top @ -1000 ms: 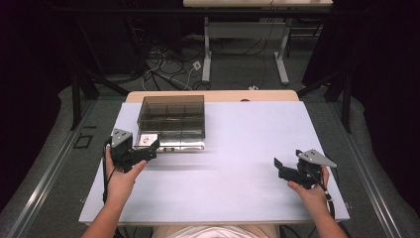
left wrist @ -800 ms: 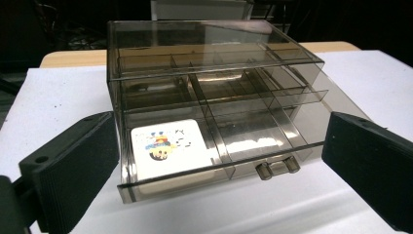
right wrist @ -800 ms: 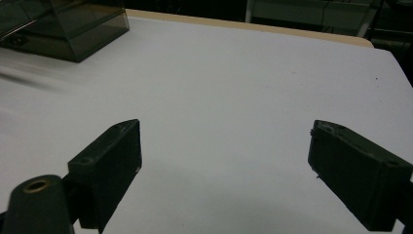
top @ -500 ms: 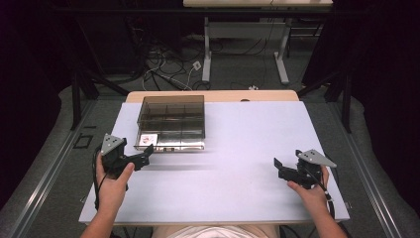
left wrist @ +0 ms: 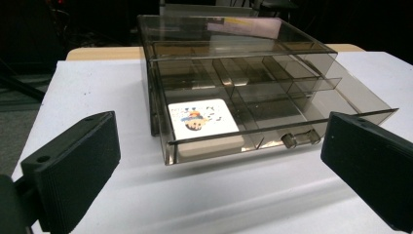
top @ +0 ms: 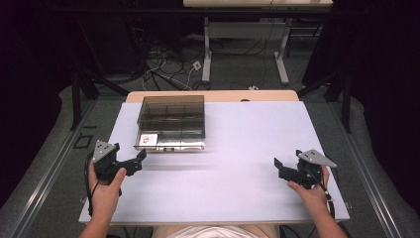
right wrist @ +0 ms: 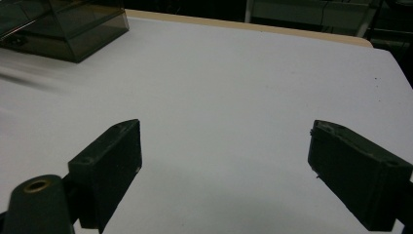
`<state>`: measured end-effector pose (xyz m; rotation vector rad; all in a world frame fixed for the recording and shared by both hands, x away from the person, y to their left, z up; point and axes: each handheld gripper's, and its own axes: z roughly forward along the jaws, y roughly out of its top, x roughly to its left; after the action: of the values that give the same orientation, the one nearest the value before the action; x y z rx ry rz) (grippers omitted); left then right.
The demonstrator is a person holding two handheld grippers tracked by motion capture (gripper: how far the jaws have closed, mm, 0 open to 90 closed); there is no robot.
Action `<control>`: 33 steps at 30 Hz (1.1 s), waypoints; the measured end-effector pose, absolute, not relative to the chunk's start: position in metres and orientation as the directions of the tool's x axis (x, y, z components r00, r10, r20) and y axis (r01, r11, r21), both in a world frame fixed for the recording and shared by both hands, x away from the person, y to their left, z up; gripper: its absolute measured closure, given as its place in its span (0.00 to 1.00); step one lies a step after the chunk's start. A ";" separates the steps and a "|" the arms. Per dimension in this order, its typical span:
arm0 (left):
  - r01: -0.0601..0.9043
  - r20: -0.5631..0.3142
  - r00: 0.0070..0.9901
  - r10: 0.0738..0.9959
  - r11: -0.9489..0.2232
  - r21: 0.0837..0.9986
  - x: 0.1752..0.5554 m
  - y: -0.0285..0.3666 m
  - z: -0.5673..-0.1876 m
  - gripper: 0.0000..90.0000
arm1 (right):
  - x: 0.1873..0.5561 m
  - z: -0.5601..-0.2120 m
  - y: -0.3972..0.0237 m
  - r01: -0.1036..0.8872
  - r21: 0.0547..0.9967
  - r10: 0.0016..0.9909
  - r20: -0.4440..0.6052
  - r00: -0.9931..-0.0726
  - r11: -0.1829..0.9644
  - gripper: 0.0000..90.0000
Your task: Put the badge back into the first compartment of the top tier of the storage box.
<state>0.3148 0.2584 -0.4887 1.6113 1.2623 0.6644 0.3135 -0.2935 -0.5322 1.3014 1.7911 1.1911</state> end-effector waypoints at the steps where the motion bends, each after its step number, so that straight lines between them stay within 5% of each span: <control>1: 0.425 -0.130 0.319 0.939 -0.020 0.905 0.315 0.260 -0.490 0.01 | 0.314 -0.532 -0.294 0.391 0.914 0.944 0.026 -0.328 0.111 0.14; 33: 0.485 -0.133 0.269 0.954 -0.015 0.874 0.326 0.284 -0.525 0.03 | 0.315 -0.533 -0.295 0.401 0.908 0.944 0.016 -0.328 0.124 0.14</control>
<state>0.3261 0.2843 -0.5250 1.6402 1.3488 0.6554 0.3146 -0.2949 -0.5334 1.3014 1.8099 1.1719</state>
